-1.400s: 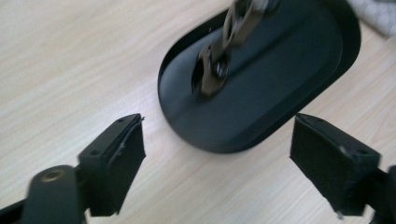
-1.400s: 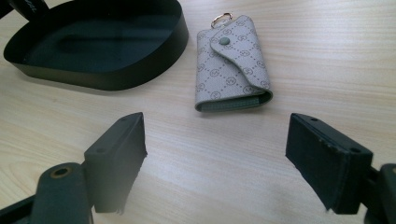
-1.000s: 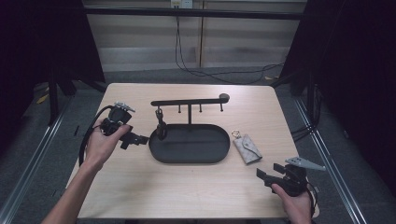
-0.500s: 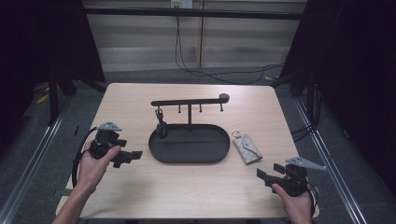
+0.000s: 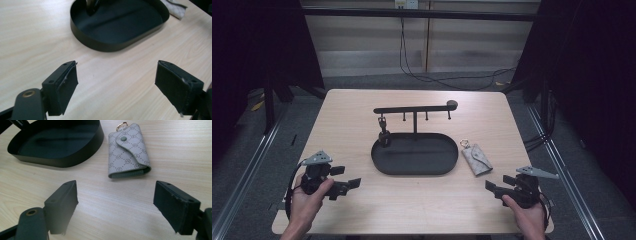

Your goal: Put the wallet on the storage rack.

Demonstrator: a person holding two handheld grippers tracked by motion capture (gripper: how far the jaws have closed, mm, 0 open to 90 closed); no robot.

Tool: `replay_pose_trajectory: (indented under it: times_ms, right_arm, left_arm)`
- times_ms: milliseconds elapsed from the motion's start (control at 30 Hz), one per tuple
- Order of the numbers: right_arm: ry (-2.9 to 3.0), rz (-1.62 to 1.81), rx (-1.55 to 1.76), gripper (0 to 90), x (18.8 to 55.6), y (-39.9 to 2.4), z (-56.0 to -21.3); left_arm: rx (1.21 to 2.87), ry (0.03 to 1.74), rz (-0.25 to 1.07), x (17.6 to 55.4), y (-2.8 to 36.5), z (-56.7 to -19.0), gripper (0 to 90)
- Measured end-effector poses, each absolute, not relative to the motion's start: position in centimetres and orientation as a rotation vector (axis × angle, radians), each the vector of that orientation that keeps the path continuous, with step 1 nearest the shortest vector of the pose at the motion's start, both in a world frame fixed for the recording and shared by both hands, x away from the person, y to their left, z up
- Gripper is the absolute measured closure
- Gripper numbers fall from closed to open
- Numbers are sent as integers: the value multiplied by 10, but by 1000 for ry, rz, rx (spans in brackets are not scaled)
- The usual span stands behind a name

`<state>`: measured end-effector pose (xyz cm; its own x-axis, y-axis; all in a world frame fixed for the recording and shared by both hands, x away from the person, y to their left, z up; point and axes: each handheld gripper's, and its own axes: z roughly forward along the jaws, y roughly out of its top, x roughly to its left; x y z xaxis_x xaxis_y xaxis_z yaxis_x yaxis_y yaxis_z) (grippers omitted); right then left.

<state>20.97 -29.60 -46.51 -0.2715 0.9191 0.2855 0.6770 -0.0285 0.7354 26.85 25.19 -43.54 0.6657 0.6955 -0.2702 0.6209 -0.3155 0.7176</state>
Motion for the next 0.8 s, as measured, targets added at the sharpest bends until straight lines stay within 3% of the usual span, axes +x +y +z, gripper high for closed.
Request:
replay_pose_trajectory:
  times_ms: [167, 433, 667, 800]
  right_arm:
    - [1960, 1232, 1707, 171, 213, -296, -464]
    - [1990, 1202, 1701, 183, 224, -289, -460]
    - [2016, 1176, 1657, 193, 242, -280, -449]
    - [2036, 1185, 1667, 199, 251, -280, -443]
  left_arm:
    - [2040, 979, 73, 258, 248, -447, 161]
    - [1992, 1008, 154, 246, 256, -457, 168]
    - [2015, 977, 113, 242, 254, -462, 168]
    - [2030, 978, 130, 240, 253, -462, 208]
